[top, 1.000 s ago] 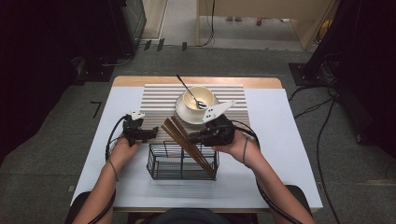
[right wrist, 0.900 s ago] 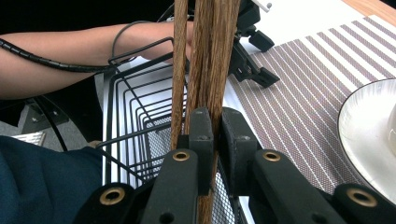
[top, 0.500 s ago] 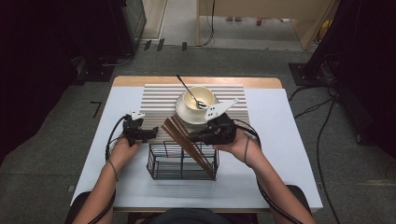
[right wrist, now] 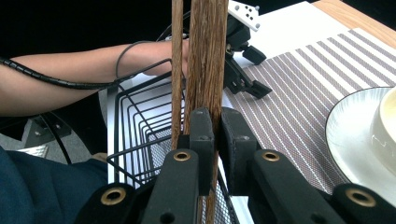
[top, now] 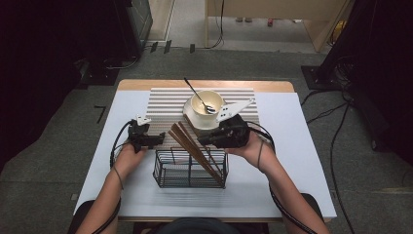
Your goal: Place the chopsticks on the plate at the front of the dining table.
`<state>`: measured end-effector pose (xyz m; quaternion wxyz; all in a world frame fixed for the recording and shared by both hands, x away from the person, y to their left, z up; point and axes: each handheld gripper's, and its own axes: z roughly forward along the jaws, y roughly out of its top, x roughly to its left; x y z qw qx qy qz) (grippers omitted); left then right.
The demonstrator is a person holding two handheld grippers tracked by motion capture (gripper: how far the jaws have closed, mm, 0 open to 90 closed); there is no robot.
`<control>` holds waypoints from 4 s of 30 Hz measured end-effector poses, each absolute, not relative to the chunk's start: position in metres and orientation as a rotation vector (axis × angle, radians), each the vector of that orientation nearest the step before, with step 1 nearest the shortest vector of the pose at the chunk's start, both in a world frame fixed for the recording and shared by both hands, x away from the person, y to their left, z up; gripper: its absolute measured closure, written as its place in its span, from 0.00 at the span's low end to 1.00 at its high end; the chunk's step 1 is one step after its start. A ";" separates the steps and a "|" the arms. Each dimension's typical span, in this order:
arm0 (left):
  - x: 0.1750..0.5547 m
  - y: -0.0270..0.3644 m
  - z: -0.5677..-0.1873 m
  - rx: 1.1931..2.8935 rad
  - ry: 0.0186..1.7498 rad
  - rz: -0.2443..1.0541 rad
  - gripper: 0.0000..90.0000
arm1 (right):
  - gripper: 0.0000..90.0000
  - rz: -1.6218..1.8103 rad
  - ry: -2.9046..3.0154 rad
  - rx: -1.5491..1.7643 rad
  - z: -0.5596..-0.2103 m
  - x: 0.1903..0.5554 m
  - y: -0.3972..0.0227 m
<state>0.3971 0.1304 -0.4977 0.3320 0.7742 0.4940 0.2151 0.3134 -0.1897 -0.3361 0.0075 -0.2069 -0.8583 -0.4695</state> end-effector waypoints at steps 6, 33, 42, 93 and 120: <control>0.397 0.130 -0.498 2.023 1.290 0.562 0.14 | 0.94 -1.484 -2.680 -0.653 -0.331 0.313 -0.191; 0.397 0.130 -0.498 2.023 1.291 0.562 0.14 | 0.94 -1.637 -2.650 -0.688 -0.307 0.315 -0.206; 0.397 0.130 -0.498 2.023 1.291 0.562 0.14 | 0.94 -1.651 -2.657 -0.677 -0.300 0.314 -0.204; 0.397 0.131 -0.498 2.024 1.290 0.562 0.14 | 0.94 -1.809 -2.674 -0.674 -0.259 0.329 -0.208; 0.397 0.131 -0.498 2.025 1.289 0.561 0.14 | 0.94 -1.642 -2.802 -0.830 -0.290 0.359 -0.203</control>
